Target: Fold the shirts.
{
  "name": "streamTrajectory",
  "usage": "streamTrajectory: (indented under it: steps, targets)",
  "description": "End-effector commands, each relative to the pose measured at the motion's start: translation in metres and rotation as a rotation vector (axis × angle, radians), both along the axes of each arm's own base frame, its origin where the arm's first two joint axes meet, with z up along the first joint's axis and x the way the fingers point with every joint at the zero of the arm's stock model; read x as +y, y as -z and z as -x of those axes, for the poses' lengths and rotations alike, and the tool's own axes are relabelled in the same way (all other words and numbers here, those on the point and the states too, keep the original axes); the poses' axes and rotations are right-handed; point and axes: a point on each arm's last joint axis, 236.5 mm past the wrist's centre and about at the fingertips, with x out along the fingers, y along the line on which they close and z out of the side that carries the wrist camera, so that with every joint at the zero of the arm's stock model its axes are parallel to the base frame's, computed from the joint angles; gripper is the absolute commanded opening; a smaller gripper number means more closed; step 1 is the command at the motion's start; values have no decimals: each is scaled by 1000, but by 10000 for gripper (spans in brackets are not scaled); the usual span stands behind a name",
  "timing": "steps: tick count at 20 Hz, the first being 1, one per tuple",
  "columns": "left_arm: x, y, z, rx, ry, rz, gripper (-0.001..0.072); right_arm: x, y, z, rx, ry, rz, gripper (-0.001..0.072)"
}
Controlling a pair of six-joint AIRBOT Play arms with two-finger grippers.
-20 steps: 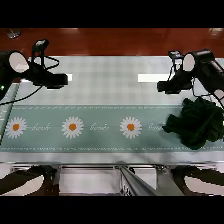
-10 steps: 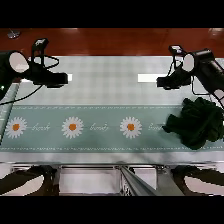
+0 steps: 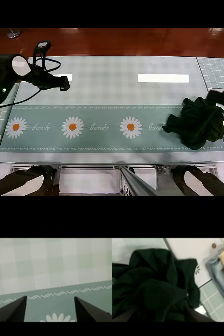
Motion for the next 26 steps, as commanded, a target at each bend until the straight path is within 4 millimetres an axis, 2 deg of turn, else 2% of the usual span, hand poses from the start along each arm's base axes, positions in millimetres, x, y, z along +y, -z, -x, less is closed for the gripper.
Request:
streamTrajectory:
  steps: [1, 4, 6, 7, 8, 9, 11, 13, 14, 16, 17, 18, 19, 20, 21, 22, 24, 26]
  targets:
    - [-6, 19, -1, -12, -2, 23, 703, 13, 80, 32, -70, 179, -290, 627]
    - [-4, 35, 2, 11, -9, 19, 703, 34, 130, 31, 53, 139, -447, 627]
    - [-4, 42, 9, 51, -6, 13, 700, 52, 153, 33, 112, 162, -544, 599]
    - [-3, 45, 14, 75, -2, 8, 701, 57, 153, 29, 113, 156, -572, 403]
    - [0, 45, 17, 89, 7, -1, 701, 57, 141, 16, 76, 126, -580, 124]
    - [7, 42, 18, 95, -4, -2, 701, 54, 116, -5, -2, 79, -571, 36]
    - [28, 21, 15, 61, -58, 6, 700, 40, 31, -52, -232, -7, -492, 36]
    - [52, -13, 13, -30, -123, 21, 700, 35, -80, -84, -483, -103, -405, 35]
    - [58, -32, 17, -75, -151, 47, 700, 46, -139, -92, -614, -173, -388, 35]
    - [56, -67, 33, -172, -182, 119, 700, 88, -239, -94, -809, -361, -349, 35]
    - [49, -78, 44, -215, -181, 155, 700, 117, -276, -90, -869, -458, -336, 35]
    - [39, -84, 57, -238, -173, 199, 700, 155, -308, -84, -920, -574, -336, 35]
    - [27, -84, 68, -241, -159, 237, 700, 191, -327, -78, -944, -686, -342, 35]
    - [17, -81, 78, -238, -144, 264, 700, 225, -336, -72, -941, -786, -353, 35]
    - [9, -76, 87, -226, -122, 275, 700, 255, -332, -66, -912, -860, -371, 35]
    - [1, -70, 93, -211, -99, 276, 700, 284, -320, -61, -857, -927, -397, 35]
    - [-12, -59, 100, -179, -59, 278, 700, 344, -279, -48, -691, -1071, -431, 35]
    - [-21, -53, 99, -165, -32, 279, 700, 401, -223, -39, -490, -1198, -428, 35]
